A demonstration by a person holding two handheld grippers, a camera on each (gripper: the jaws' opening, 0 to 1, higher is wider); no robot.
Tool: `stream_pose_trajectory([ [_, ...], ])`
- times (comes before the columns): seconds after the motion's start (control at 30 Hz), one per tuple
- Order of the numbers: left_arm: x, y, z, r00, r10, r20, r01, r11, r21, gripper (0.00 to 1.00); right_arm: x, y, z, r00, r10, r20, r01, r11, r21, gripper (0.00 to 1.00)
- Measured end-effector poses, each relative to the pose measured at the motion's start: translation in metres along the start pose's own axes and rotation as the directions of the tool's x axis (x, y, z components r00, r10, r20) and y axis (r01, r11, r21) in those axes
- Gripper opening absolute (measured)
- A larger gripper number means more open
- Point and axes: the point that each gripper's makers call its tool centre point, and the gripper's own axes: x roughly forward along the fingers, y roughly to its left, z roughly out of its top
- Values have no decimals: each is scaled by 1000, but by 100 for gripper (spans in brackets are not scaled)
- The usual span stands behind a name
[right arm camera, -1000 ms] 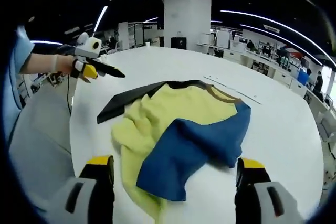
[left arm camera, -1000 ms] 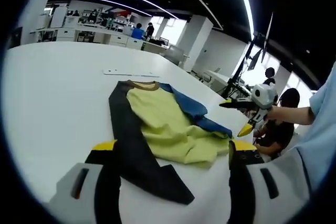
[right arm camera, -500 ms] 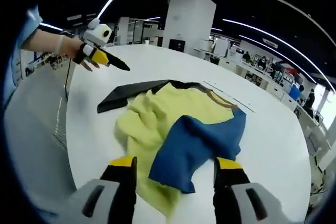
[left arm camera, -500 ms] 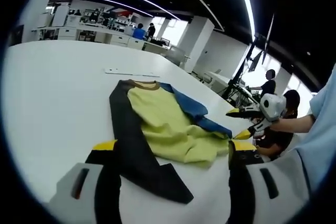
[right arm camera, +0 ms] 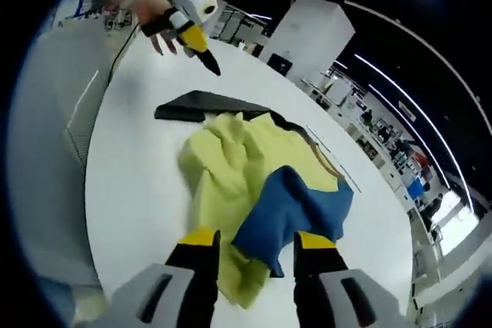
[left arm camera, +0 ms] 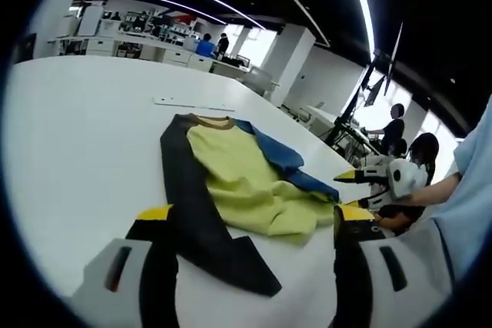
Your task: Fold the garment on the visible template until the final outline fits inside the template.
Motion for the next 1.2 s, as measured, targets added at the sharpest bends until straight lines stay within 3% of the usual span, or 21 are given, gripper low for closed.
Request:
stream_pose_trajectory([
  [0.17, -1, 0, 0, 1000, 1, 1, -1, 1000, -1, 80, -1, -3, 0, 999, -32, 11, 31, 999, 30, 27],
  [0.23, -1, 1, 1, 1000, 2, 4, -2, 1000, -5, 80, -3, -9, 0, 998, -60, 3, 60, 998, -4, 23],
  [0.53, -1, 1, 1, 1000, 7, 8, -7, 1000, -3, 79, -9, -13, 11, 996, -72, 44, 73, 997, -6, 16],
  [0.67, -1, 0, 0, 1000, 6, 7, -6, 1000, -7, 78, -10, -17, 10, 995, -85, 43, 86, 996, -31, 7],
  [0.77, -1, 0, -1, 1000, 5, 3, -5, 1000, -6, 78, -10, -18, 9, 996, -73, 44, 73, 997, 0, 7],
  [1.03, -1, 0, -2, 1000, 5, 1, -5, 1000, -6, 78, -11, -31, 6, 994, -99, 38, 100, 995, -13, 0],
  [1.2, 0, 1, -3, 1000, 5, -4, -5, 1000, -5, 77, -13, -40, 5, 993, -109, 40, 108, 993, 40, 0],
])
